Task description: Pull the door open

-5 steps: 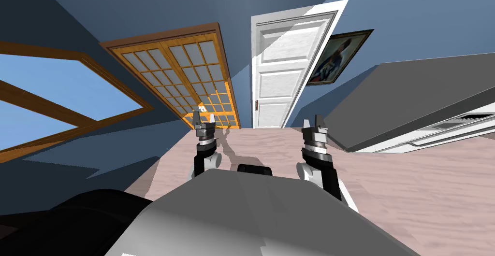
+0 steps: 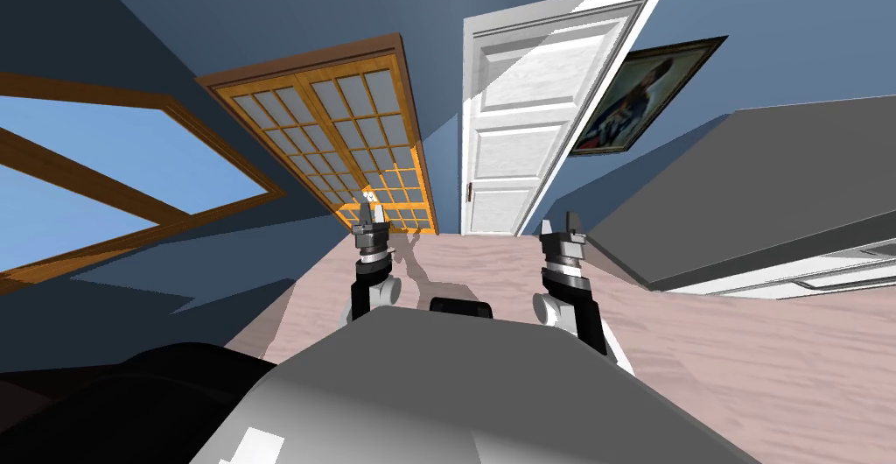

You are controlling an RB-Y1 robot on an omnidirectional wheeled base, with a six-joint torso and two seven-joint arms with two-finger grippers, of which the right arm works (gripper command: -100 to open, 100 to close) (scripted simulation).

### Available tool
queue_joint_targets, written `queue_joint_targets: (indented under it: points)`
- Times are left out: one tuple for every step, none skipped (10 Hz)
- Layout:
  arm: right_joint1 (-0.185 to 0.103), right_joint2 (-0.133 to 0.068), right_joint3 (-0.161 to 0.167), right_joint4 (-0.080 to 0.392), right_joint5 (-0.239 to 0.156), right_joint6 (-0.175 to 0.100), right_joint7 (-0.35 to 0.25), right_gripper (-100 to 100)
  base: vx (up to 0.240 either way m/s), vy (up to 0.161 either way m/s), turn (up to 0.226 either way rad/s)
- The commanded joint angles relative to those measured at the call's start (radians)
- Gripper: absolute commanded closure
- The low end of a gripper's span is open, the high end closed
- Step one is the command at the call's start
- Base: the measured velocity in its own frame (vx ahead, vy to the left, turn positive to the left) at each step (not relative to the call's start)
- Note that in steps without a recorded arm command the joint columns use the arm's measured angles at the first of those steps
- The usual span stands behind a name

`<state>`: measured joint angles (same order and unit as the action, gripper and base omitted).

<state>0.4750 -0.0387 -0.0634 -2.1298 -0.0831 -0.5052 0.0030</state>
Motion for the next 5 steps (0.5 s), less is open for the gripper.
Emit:
queue_joint_targets:
  points:
    - [-0.014,-0.005,0.002,0.034,-0.016,-0.011,-0.024,-100,0.081,0.002,0.061]
    - [-0.02,-0.008,0.003,0.049,-0.025,-0.015,-0.037,-100,0.079,0.006,0.06]
    - [-0.033,-0.014,0.007,0.085,-0.045,-0.025,-0.067,-100,0.11,0.009,0.137]
    - [-0.04,-0.017,0.009,0.104,-0.057,-0.03,-0.083,-100,0.131,-0.001,0.113]
    - [-0.047,-0.02,0.011,0.123,-0.068,-0.035,-0.1,-100,0.116,-0.009,0.077]
